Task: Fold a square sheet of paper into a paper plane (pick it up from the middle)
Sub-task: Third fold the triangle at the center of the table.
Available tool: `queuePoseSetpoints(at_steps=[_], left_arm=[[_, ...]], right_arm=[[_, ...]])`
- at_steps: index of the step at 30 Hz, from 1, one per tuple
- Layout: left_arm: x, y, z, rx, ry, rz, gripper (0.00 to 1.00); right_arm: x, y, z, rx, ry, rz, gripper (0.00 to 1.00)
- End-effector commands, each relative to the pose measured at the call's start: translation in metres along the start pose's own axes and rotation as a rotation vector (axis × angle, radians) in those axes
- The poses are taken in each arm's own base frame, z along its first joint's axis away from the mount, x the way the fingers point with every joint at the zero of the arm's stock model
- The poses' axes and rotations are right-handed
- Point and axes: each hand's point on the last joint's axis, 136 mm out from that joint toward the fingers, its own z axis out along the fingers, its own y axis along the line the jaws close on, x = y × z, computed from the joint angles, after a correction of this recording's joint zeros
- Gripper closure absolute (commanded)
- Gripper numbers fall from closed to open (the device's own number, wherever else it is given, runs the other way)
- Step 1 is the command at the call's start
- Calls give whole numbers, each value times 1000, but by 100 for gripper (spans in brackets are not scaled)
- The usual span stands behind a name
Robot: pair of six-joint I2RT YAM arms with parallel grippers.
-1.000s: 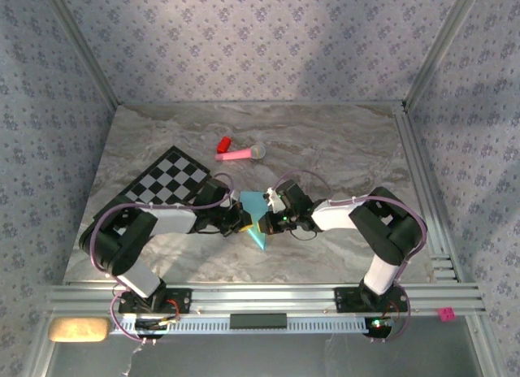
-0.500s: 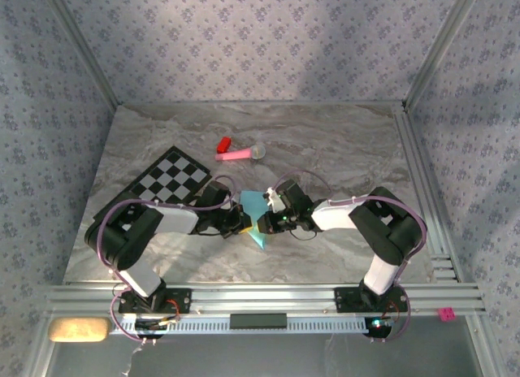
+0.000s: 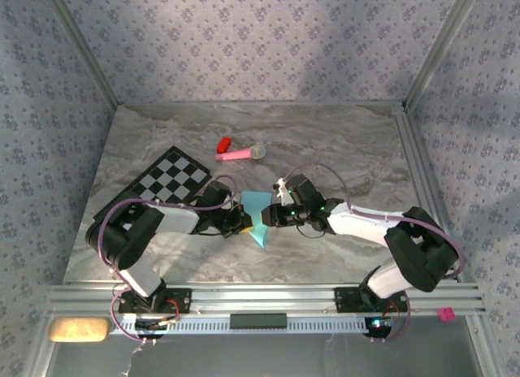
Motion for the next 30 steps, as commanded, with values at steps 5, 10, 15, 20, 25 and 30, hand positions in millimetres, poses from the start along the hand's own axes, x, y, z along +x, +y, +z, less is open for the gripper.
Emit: queuePoseSetpoints(at_steps=[5, 10, 15, 20, 25, 30], left_arm=[[9, 34, 6, -128, 19, -28, 100], [10, 35, 7, -134, 23, -23, 100], [10, 35, 6, -136, 23, -22, 100], [10, 33, 6, -132, 25, -17, 100], [10, 33, 6, -138, 28, -12, 100], [9, 34, 6, -146, 29, -12, 100]], right_arm=[[34, 31, 29, -38, 155, 0, 89], [41, 30, 45, -13, 200, 7, 94], [49, 20, 53, 26, 224, 27, 95], [55, 9, 54, 51, 234, 46, 95], [60, 2, 54, 59, 238, 62, 95], [64, -1, 53, 58, 242, 70, 95]])
